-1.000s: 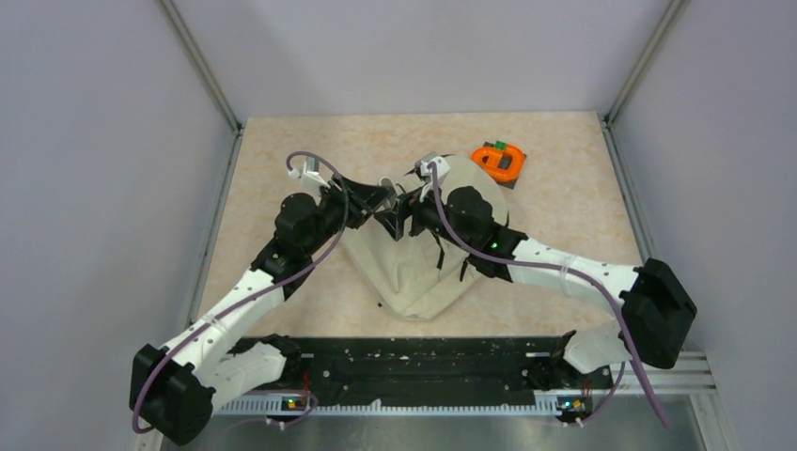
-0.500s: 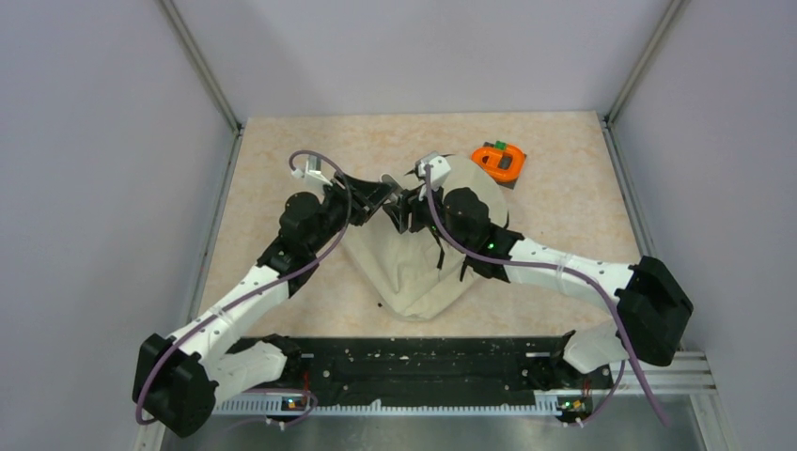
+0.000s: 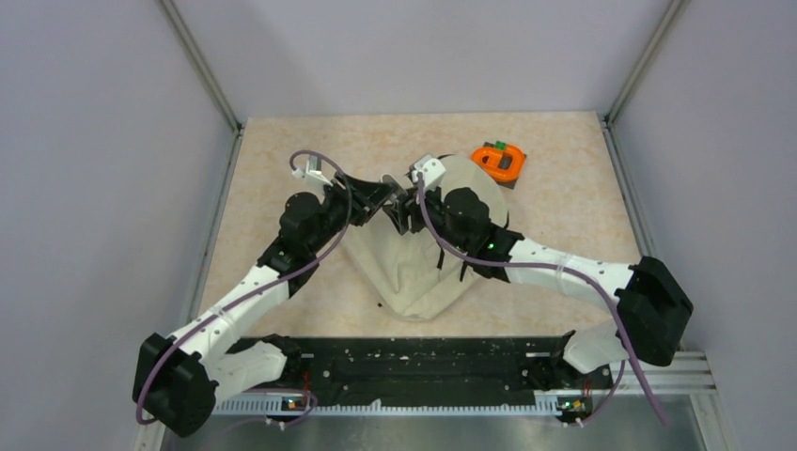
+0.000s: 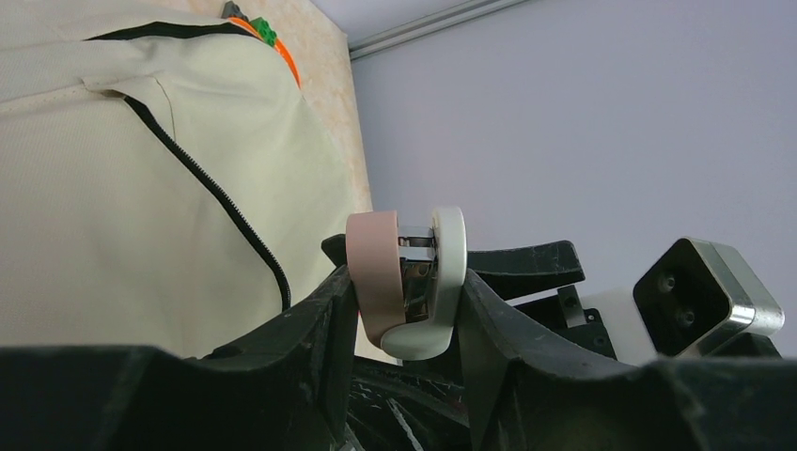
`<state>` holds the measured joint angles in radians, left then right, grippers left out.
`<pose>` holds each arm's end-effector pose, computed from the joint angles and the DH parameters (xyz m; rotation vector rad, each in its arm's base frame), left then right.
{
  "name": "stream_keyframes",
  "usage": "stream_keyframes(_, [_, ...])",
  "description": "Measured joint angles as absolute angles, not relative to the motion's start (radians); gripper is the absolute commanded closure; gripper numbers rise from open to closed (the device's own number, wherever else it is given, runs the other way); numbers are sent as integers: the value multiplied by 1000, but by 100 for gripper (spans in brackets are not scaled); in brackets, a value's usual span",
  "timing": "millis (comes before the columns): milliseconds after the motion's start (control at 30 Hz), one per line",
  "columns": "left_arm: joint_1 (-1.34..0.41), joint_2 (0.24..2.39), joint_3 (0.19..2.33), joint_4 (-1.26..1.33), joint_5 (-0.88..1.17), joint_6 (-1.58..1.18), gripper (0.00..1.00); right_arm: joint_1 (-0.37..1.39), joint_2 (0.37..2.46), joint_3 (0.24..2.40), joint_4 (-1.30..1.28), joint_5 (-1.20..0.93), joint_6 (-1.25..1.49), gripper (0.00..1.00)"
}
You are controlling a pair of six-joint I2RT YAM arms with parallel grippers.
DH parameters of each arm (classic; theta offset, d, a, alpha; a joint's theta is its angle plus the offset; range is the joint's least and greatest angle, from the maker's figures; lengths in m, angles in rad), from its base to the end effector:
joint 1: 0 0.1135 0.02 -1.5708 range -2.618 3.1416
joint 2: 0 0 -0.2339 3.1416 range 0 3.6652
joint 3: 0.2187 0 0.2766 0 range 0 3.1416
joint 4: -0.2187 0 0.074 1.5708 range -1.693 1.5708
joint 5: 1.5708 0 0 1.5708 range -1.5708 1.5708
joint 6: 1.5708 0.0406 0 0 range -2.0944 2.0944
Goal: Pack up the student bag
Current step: Pick up the stationery from the corner of the board.
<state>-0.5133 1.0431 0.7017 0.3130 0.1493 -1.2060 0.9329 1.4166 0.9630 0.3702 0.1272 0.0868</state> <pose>0.2504 -0.1481 0.2785 -0.4874 1.7356 -1.4118 0.2227 0.2917 0.2707 -0.6050 1.5854 0.6664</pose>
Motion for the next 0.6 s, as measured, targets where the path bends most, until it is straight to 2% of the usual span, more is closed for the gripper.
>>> stream_keyframes(133, [-513,1035,692,313,148,-1206,53,933,1406,963,354,114,58,39])
stream_keyframes(600, [-517,957,658,316,140,-1241,52,933,1296,962,374,52,49,38])
